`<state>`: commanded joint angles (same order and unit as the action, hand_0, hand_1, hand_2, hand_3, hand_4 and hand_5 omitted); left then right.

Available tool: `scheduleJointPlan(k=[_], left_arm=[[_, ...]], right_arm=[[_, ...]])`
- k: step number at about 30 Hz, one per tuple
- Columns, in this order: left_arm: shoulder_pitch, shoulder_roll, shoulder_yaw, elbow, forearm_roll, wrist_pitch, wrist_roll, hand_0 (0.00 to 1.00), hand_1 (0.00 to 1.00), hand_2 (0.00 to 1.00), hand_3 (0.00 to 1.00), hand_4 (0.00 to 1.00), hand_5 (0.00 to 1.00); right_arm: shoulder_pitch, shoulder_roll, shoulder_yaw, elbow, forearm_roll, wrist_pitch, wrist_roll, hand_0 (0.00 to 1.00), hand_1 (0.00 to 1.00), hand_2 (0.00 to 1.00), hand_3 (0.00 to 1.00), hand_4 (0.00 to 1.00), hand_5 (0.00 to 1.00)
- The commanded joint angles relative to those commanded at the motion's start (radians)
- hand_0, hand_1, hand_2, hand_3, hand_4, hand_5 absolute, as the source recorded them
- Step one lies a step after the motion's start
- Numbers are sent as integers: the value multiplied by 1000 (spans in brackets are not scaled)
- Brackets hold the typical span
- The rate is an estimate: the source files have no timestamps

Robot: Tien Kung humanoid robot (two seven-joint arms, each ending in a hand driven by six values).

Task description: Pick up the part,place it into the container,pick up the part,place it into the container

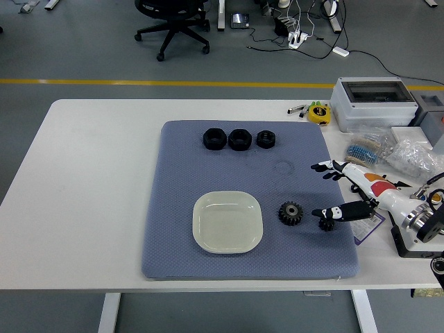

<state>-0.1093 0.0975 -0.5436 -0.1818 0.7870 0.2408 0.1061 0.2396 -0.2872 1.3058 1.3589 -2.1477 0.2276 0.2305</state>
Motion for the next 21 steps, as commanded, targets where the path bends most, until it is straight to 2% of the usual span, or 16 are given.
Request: scheduleJointPlan(k=[5, 19, 20, 21], left_arm=[[-1, 0, 2, 0, -5, 1, -1, 701, 668, 677, 566, 653, 591], [2, -2, -3, 0, 3, 0, 2, 701, 670, 677, 566, 653, 591], [2, -2, -4, 0, 4, 0, 2, 700, 669, 677, 567, 652, 590], [3, -2, -5, 0, 5, 0, 2, 700, 669, 677, 567, 652, 590]], right_arm=[[15, -1, -19, -22, -121, 4, 7, 631, 649, 725, 740, 998, 165], [29, -13, -52, -76, -121, 8, 13, 591, 612, 694, 694, 968, 149], [28, -13, -53, -79, -121, 8, 14, 544, 559, 623, 615, 890, 116], [27, -13, -54, -82, -121, 8, 15, 544, 559, 623, 615, 890, 116]])
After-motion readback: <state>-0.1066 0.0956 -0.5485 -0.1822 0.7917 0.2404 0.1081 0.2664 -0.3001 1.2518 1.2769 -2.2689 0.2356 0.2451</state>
